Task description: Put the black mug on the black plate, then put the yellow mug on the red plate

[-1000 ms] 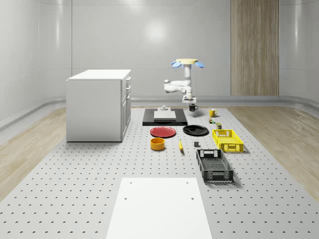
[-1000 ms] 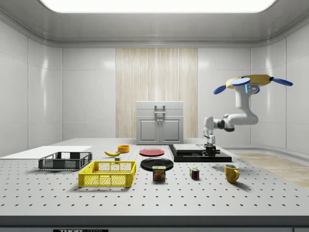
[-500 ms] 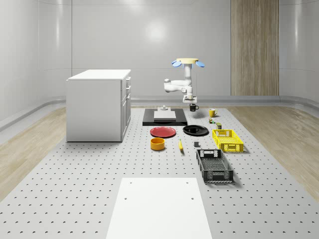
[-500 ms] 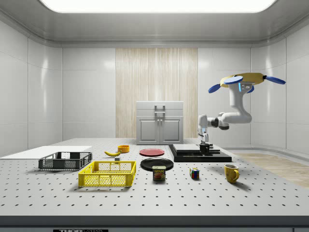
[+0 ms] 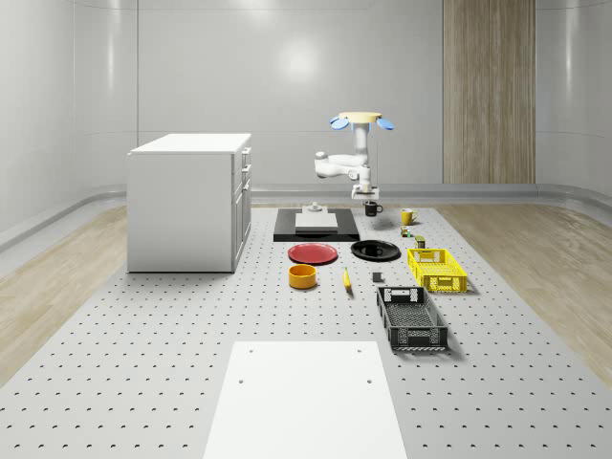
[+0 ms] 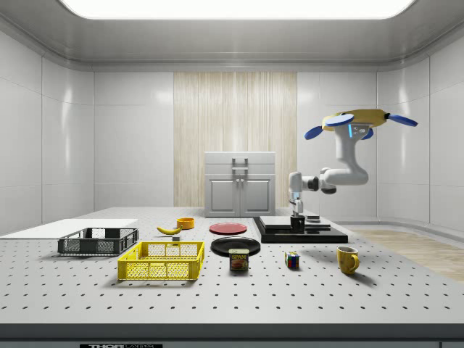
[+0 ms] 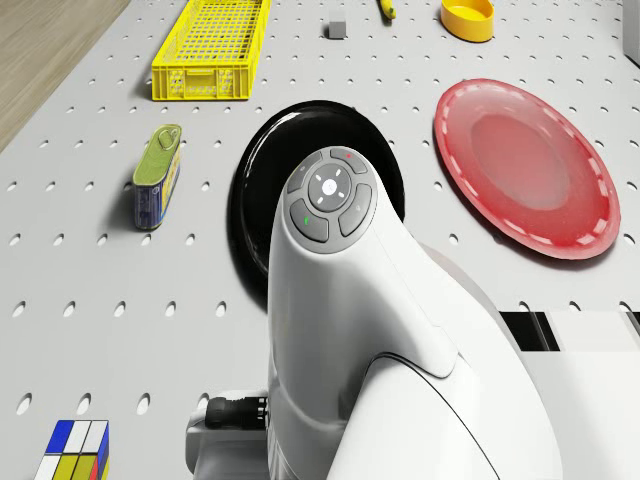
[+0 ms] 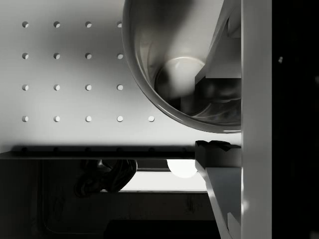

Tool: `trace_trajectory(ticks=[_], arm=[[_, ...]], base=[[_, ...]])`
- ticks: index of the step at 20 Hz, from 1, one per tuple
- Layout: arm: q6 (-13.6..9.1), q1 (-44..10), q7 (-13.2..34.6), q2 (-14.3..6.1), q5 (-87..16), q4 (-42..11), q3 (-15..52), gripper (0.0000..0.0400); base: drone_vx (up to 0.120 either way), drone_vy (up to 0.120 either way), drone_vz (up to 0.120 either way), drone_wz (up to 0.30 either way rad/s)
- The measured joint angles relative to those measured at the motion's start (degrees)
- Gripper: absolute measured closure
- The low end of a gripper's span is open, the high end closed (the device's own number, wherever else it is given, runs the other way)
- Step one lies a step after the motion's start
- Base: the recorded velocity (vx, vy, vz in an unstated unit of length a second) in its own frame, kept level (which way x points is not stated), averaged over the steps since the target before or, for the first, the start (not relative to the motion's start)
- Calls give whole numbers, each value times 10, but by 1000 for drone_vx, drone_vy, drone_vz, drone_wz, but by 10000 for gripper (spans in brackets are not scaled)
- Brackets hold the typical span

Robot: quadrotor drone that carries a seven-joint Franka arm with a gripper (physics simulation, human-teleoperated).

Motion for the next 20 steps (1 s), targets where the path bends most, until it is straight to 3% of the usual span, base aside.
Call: trace_trajectory(ticks=[20], arm=[[19, -3, 3, -20, 8, 1, 2, 290]], base=[[120, 0, 0, 0]])
